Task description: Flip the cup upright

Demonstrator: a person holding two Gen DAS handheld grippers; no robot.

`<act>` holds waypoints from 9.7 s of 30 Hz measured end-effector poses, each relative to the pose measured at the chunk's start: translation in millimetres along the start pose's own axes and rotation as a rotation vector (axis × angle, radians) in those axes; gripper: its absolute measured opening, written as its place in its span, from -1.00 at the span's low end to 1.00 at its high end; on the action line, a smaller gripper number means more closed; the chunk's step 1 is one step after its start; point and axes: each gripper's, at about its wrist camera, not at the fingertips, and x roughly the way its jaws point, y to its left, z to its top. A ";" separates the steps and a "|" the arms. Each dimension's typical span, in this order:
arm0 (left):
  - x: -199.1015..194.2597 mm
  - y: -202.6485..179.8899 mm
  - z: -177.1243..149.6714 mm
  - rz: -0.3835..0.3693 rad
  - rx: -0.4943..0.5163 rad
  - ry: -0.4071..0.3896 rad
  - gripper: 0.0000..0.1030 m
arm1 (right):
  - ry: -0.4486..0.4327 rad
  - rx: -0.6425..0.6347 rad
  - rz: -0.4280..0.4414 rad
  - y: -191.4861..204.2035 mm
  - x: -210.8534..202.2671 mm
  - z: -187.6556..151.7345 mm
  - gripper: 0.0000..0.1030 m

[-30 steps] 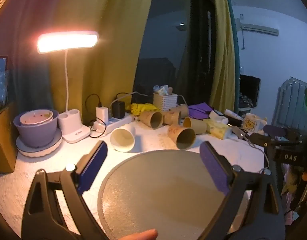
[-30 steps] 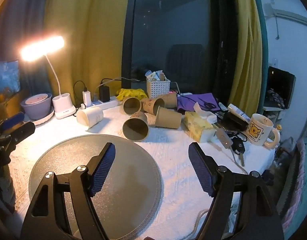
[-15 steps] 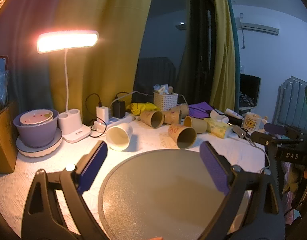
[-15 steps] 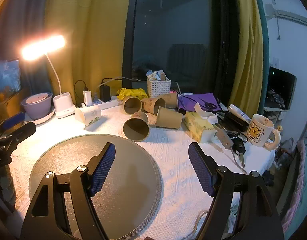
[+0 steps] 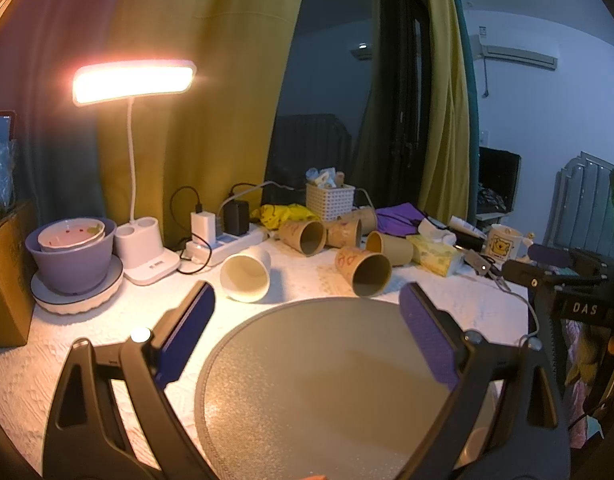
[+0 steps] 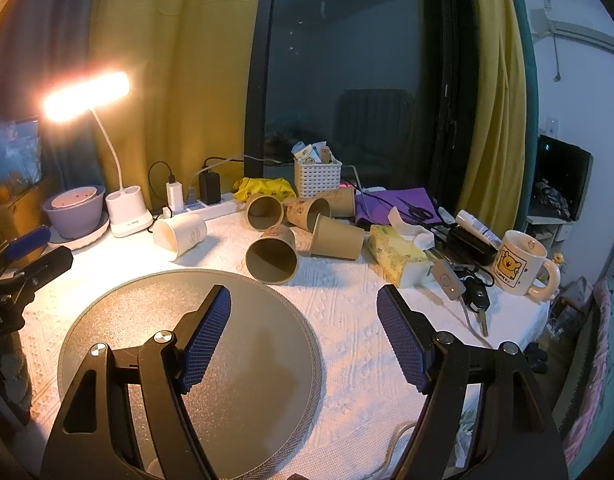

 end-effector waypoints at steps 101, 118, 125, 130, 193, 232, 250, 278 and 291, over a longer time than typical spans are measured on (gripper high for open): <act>400.0 -204.5 28.9 -0.241 0.979 0.669 0.82 | 0.283 0.201 0.206 -194.8 232.9 34.5 0.53; 358.8 -209.3 50.7 -0.293 0.970 0.611 0.30 | 0.250 0.188 0.157 -180.5 188.2 40.1 0.53; 283.9 -203.5 67.4 -0.332 0.922 0.552 0.30 | 0.214 0.164 0.139 -155.6 141.3 45.6 0.53; 222.3 -194.1 62.2 -0.348 0.904 0.523 0.30 | 0.202 0.155 0.154 -131.8 106.8 44.1 0.53; 32.5 48.0 -18.8 -0.048 -0.045 0.475 0.69 | 0.362 -0.930 0.809 128.7 60.6 -2.1 0.53; 4.7 84.6 -30.7 -0.024 -0.242 0.399 0.69 | 0.503 -1.294 0.594 194.4 93.7 0.3 0.41; 1.5 87.4 -27.2 -0.034 -0.274 0.347 0.69 | 0.212 -0.237 0.702 97.5 98.0 28.3 0.42; -1.9 80.1 -23.8 0.000 -0.219 0.320 0.69 | 0.268 0.042 0.594 78.9 124.2 3.6 0.42; -0.7 64.3 -27.2 -0.012 -0.152 0.317 0.69 | 0.296 0.024 0.568 63.5 103.0 -9.5 0.66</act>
